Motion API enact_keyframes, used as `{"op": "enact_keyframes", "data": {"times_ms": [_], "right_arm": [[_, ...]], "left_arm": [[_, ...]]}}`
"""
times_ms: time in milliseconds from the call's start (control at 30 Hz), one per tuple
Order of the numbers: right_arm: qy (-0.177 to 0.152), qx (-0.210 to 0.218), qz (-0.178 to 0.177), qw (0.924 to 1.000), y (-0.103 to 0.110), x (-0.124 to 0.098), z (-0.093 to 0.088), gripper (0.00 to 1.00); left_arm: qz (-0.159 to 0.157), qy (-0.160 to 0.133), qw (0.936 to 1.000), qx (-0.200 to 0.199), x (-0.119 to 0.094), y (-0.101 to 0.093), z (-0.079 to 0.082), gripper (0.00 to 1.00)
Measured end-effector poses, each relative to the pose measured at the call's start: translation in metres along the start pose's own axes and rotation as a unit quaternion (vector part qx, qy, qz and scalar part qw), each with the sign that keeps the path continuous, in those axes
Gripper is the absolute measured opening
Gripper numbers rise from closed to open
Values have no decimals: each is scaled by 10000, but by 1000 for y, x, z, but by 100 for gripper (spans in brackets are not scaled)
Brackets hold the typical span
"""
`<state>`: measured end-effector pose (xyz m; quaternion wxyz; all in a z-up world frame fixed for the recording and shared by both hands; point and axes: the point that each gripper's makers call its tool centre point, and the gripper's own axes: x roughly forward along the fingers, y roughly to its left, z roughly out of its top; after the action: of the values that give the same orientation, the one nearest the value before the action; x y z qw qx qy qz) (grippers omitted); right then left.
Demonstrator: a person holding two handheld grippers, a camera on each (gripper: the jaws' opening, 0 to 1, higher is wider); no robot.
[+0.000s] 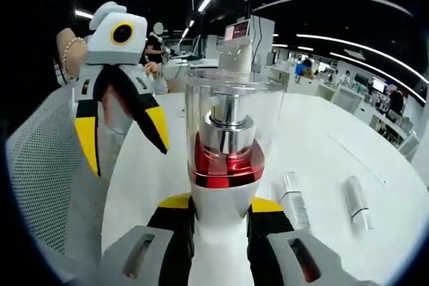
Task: Arrange the skincare products in the storage area until every visible bottle or jar stands upright without overlapping.
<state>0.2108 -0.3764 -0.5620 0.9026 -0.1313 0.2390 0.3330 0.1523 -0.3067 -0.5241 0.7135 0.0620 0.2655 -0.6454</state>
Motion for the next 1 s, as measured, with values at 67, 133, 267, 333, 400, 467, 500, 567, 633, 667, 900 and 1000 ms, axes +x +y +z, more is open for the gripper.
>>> {"op": "enact_keyframes", "data": {"times_ms": [67, 133, 267, 333, 400, 467, 500, 567, 633, 667, 900, 1000], "right_arm": [[-6, -4, 3, 10000, -6, 2, 0, 21], [-15, 2, -11, 10000, -7, 3, 1, 21], [-55, 65, -79, 9999, -10, 4, 2, 22], [-59, 75, -98, 9999, -11, 5, 2, 22], [-59, 94, -106, 9999, -11, 5, 3, 22], [-60, 148, -121, 9998, -11, 5, 3, 23], [-100, 275, -151, 9995, -11, 5, 3, 23], [118, 433, -255, 9987, -12, 5, -6, 26], [120, 442, -244, 9987, -9, 7, -7, 34], [100, 467, -257, 9985, -8, 7, -8, 35], [13, 717, -575, 9958, -7, -7, -2, 45], [68, 752, -729, 9945, -1, -15, 0, 48]], "left_arm": [[56, -18, 10000, -72, -6, 4, -2, 35], [129, -46, 9998, -129, -12, 7, -3, 36], [249, -100, 9994, -212, -19, 9, -2, 36], [302, -117, 9991, -257, -24, 15, -3, 36], [337, -127, 9990, -271, -24, 10, -1, 36], [361, -154, 9988, -288, -24, 10, 0, 37], [369, -167, 9988, -291, -25, 10, 1, 37], [382, -192, 9987, -292, -26, 9, 2, 37], [383, -202, 9986, -288, -26, 9, 4, 36], [380, -202, 9987, -281, -27, 9, 4, 36], [563, -216, 9980, -173, -43, 19, 7, 37], [662, -225, 9974, -176, -48, 24, 7, 38]]}}
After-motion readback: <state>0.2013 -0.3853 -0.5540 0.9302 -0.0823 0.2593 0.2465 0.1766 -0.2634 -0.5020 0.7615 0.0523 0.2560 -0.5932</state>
